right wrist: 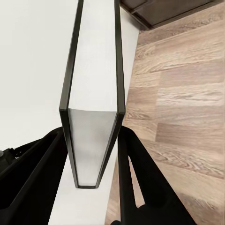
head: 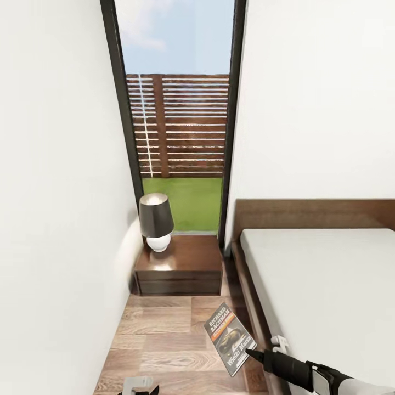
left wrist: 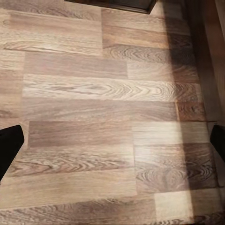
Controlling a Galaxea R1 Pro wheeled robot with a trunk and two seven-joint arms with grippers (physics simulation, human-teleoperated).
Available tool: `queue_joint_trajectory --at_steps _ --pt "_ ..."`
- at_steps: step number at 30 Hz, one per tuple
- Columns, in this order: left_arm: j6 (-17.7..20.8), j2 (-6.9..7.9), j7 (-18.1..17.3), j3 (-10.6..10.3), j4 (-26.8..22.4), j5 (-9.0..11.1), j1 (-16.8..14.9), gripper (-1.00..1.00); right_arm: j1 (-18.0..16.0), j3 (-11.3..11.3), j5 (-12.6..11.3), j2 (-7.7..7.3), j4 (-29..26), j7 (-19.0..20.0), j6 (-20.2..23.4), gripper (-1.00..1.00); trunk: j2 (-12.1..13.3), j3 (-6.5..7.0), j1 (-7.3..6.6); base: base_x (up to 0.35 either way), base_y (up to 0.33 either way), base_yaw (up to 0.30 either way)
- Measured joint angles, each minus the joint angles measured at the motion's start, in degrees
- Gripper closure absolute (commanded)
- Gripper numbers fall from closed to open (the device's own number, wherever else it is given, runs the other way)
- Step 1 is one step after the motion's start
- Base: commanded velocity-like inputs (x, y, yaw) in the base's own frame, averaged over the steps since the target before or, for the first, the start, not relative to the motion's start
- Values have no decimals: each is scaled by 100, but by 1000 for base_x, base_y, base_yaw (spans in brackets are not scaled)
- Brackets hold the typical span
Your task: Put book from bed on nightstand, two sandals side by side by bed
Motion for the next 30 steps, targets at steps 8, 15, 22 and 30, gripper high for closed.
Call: queue_joint_trajectory --at_steps 8,15,22,30 --pt "0 0 0 2 7 0 0 -100 0 -1 0 -30 -6 0 0 100 0 0 0 321 0 0" --pt "0 0 0 -4 8 0 0 -100 0 1 0 -35 -7 0 0 100 0 0 0 321 0 0" --pt "0 -1 0 -1 9 0 -1 -100 0 -27 0 -36 -9 9 -1 100 0 0 3 171 0 -109" --pt "0 0 0 -1 9 0 0 -100 -1 -26 0 -35 -7 6 -1 100 1 1 3 7 0 -17"
